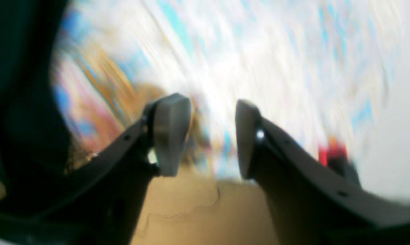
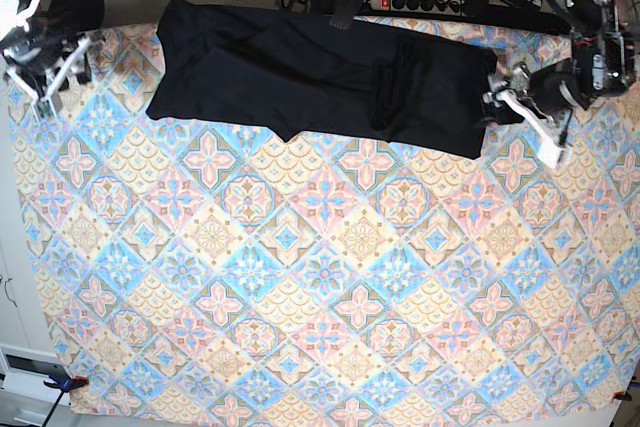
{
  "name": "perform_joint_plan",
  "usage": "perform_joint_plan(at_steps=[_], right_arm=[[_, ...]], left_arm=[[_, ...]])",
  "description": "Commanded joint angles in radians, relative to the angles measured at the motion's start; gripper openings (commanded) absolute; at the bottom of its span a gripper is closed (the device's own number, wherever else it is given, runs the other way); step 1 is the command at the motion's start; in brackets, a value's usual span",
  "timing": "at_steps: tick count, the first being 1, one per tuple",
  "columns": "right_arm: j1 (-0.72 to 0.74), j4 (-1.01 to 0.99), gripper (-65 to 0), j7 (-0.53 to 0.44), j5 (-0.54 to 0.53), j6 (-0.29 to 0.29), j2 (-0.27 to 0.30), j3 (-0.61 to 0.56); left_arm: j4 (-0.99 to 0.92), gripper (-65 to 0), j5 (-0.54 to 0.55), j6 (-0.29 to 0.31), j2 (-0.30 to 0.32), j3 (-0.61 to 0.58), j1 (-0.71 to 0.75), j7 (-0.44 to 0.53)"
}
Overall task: Fold the T-shirt properly
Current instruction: 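Grasp both ends of the black strip with both grippers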
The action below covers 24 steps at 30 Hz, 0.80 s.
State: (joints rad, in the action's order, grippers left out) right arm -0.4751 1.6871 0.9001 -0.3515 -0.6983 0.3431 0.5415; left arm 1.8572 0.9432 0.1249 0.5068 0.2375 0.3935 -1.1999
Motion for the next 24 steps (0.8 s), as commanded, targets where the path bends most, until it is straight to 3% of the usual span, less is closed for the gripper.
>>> perform_joint_plan(at_steps=[1, 4, 11, 18, 24], right_arm=[[-0.012, -0.005, -36.6, 0.003, -0.024, 0.0, 0.014, -0.01], [-0.014, -0.035, -34.9, 0.003, -0.113, 0.0, 0.015, -0.062], [-0.014, -0.091, -34.6, 0.003, -0.218, 0.0, 0.017, -0.189], [-0.017, -0.081, -34.5, 0.003, -0.283, 0.0, 0.017, -0.215], [-0.02, -0.081, -21.8, 0.035, -0.37, 0.0, 0.017, -0.217]], left_arm=[[0.015, -21.2, -0.023, 0.0, 0.017, -0.01, -0.003, 0.012], [0.015, -21.2, -0.076, 0.0, 0.016, -0.053, -0.003, 0.013], [0.014, -21.2, -0.086, 0.0, 0.0, -0.065, -0.003, 0.013], [0.014, -21.2, -0.086, 0.002, -0.006, -0.066, -0.003, 0.013], [0.014, -21.2, -0.088, 0.002, -0.006, -0.066, -0.003, 0.013]])
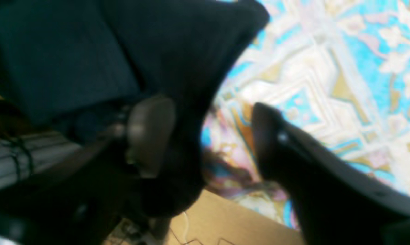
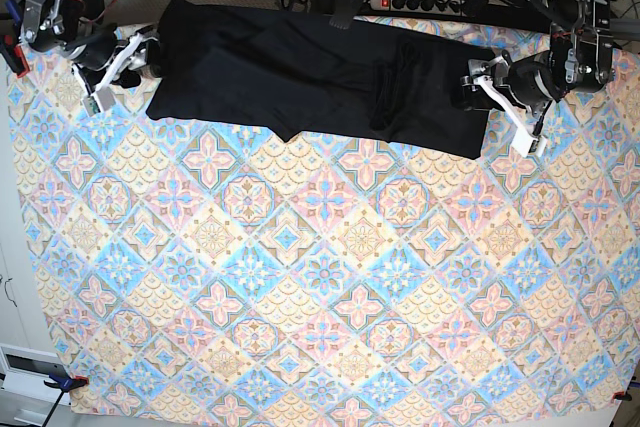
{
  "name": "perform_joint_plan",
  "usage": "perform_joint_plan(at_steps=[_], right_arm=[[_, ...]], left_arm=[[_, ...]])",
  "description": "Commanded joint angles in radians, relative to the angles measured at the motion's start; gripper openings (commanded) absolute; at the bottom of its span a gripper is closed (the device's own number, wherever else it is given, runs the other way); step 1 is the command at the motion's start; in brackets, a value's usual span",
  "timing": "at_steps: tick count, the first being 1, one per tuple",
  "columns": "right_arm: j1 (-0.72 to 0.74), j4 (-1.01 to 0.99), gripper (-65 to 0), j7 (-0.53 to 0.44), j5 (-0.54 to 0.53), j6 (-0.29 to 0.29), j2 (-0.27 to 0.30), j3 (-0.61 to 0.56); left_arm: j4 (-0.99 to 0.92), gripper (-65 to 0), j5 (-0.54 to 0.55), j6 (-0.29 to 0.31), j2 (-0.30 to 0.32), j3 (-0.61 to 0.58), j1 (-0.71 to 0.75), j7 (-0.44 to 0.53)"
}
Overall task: Fold the T-shirt properly
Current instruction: 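Grasp both ends of the black strip with both grippers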
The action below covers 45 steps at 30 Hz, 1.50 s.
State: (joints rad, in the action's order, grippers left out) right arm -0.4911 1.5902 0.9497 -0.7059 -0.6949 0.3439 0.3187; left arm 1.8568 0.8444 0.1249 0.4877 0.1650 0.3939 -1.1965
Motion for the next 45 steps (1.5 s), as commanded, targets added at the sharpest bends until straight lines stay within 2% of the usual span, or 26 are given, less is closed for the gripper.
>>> perform_joint_plan(at_steps=[1, 11, 22, 30, 32, 37, 45], right_arm=[[-0.004, 0.017, -19.8, -0.001, -0.028, -0.003, 0.016, 0.006], [-0.004, 0.009, -19.7, 0.015, -0.034, -0.003, 0.013, 0.003], [0.002, 0.012, -19.7, 0.015, -0.036, -0.003, 0.011, -0.111], [0.004, 0.017, -19.7, 0.016, -0.039, -0.003, 0.013, -0.088], [0.004, 0.017, -19.7, 0.016, -0.067, -0.003, 0.013, -0.057], [0.004, 0.016, -19.7, 0.016, -0.211, -0.003, 0.013, -0.046], [0.004, -0.012, -19.7, 0.016, -0.212, -0.003, 0.013, -0.048]], left_arm=[[0.014, -21.2, 0.011, 0.002, 0.013, 0.006, -0.003, 0.01], [0.014, -21.2, 0.011, 0.002, 0.013, 0.006, -0.003, 0.01], [0.014, -21.2, 0.011, 0.002, 0.013, 0.006, -0.005, 0.01], [0.014, -21.2, 0.011, 0.002, 0.013, 0.005, -0.005, 0.01], [0.014, -21.2, 0.011, 0.002, 0.013, 0.005, -0.005, 0.01], [0.014, -21.2, 0.011, 0.002, 0.013, 0.005, -0.005, 0.01], [0.014, -21.2, 0.014, 0.002, 0.013, 0.005, -0.005, 0.01]])
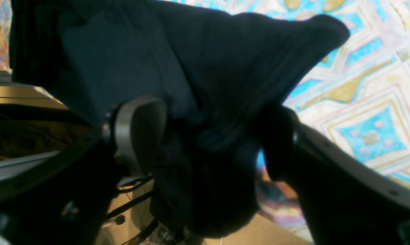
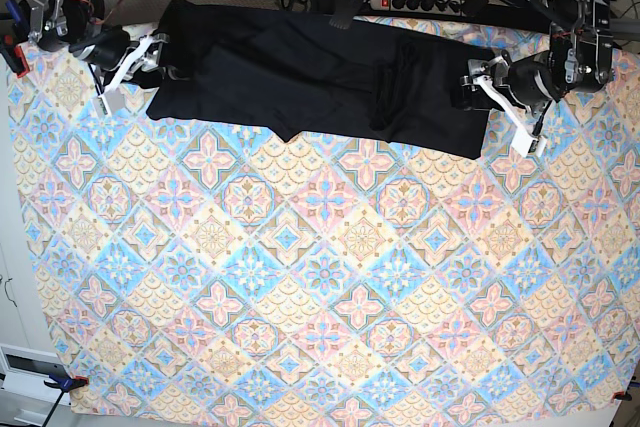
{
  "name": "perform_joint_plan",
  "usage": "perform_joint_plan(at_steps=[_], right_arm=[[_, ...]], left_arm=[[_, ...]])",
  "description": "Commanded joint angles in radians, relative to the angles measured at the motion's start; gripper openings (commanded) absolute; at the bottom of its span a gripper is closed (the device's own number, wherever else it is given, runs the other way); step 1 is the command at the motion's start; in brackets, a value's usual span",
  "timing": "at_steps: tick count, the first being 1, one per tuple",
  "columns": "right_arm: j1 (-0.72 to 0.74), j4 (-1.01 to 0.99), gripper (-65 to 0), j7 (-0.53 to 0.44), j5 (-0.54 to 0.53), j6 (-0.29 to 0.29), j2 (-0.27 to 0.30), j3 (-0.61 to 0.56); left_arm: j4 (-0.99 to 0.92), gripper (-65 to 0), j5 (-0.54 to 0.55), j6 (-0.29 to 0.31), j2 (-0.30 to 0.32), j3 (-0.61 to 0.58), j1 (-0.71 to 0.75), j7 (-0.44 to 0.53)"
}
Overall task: Fold the T-shirt properly
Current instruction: 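Grasp both ends of the black strip with both grippers, then fold the strip's end with the right gripper over toward the left gripper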
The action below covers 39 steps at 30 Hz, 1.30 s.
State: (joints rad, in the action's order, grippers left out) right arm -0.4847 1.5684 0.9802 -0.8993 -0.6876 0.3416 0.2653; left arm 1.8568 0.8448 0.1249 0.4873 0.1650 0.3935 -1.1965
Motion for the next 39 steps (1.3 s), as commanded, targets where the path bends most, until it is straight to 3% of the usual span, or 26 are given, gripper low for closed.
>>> perform_joint_plan(at_steps=[1, 10, 24, 28, 34, 35, 39], right_arm=[[-0.002, -0.004, -19.7, -0.014, -0.019, -0.011, 0.015, 0.005], [0.036, -0.151, -19.7, -0.022, -0.019, -0.011, 0.015, -0.057], [0.036, -0.153, -20.7, -0.024, -0.019, -0.011, 0.012, -0.186], [0.036, -0.155, -32.2, -0.025, -0.019, -0.011, 0.012, -0.18], [0.108, -0.156, -62.8, -0.024, -0.019, -0.011, 0.012, -0.143], [0.117, -0.161, -65.0, -0.024, -0.019, -0.011, 0.012, -0.134], [0.123, -0.197, -64.0, -0.019, -0.019, -0.011, 0.015, -0.062]], left_arm=[[0.014, -21.2, 0.014, 0.002, 0.014, 0.005, -0.005, 0.01], [0.014, -21.2, 0.015, 0.002, 0.012, 0.005, -0.005, 0.01], [0.014, -21.2, 0.014, 0.002, 0.012, 0.005, -0.005, 0.01], [0.014, -21.2, 0.014, 0.002, 0.012, 0.005, -0.005, 0.01], [0.014, -21.2, 0.017, 0.002, 0.012, 0.009, -0.006, 0.01], [0.014, -21.2, 0.017, 0.002, 0.012, 0.011, -0.006, 0.01], [0.014, -21.2, 0.017, 0.002, 0.012, 0.014, -0.006, 0.01]])
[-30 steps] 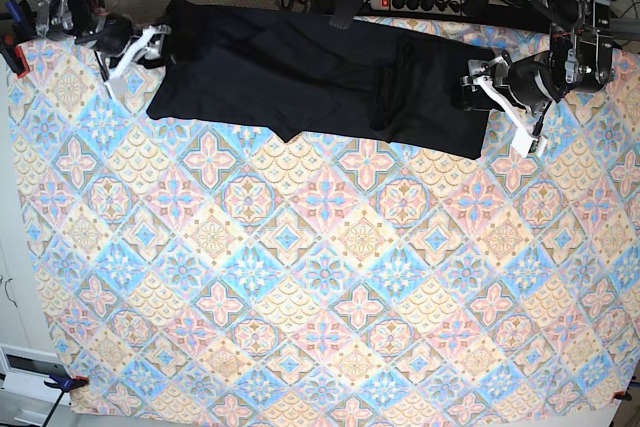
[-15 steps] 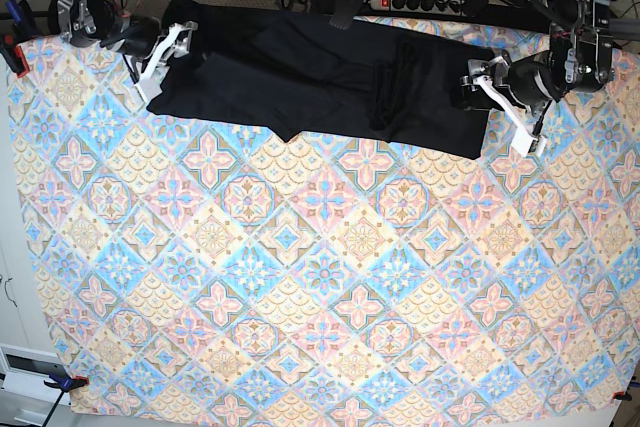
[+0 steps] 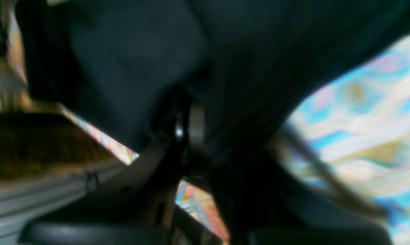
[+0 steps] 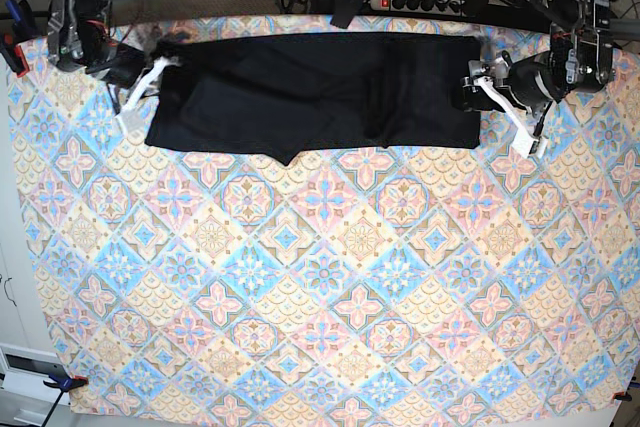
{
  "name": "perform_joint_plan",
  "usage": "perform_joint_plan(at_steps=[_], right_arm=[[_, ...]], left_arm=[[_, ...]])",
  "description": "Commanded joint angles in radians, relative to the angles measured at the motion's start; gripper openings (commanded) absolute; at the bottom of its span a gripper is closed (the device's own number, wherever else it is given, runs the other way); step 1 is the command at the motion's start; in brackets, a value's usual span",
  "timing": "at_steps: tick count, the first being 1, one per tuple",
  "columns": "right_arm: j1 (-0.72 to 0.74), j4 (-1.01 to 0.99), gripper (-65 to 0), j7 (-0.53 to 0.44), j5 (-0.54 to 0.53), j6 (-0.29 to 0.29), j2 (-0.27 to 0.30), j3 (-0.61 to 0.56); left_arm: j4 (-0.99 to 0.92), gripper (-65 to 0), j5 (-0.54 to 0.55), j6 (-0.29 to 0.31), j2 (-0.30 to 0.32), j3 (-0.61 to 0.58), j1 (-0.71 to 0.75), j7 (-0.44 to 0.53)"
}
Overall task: Fold the T-shirt properly
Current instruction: 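Fold the strip's end with the right gripper over toward the left gripper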
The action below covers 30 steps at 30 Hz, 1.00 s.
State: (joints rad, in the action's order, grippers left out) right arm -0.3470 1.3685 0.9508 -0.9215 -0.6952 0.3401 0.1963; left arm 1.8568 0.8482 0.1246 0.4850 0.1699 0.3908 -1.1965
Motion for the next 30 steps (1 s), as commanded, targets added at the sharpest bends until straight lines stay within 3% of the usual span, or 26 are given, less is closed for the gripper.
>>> perform_joint_plan(at_steps=[1, 6, 17, 27, 30], right_arm=[[-0.014, -0.01, -64.1, 0.012, 0.003, -0.003, 0.017, 0.025], [0.01, -0.07, -64.9, 0.014, 0.003, -0.003, 0.052, 0.098], [0.041, -0.068, -65.0, 0.014, 0.003, -0.003, 0.161, 0.104], [-0.001, 0.225, -64.9, 0.017, 0.003, -0.003, 0.182, 0.094], [-0.002, 0.331, -64.9, 0.079, 0.003, -0.003, 0.178, 0.081]], left_arm=[[0.014, -21.3, 0.015, 0.002, 0.014, 0.009, -0.005, 0.01], [0.014, -21.3, 0.016, 0.002, 0.014, 0.03, -0.005, 0.011], [0.016, -21.3, 0.018, 0.007, 0.014, 0.09, -0.005, 0.011], [0.016, -21.3, 0.018, 0.007, 0.014, 0.09, -0.002, 0.011], [0.016, -21.4, 0.016, 0.007, 0.014, 0.09, 0.0, 0.011]])
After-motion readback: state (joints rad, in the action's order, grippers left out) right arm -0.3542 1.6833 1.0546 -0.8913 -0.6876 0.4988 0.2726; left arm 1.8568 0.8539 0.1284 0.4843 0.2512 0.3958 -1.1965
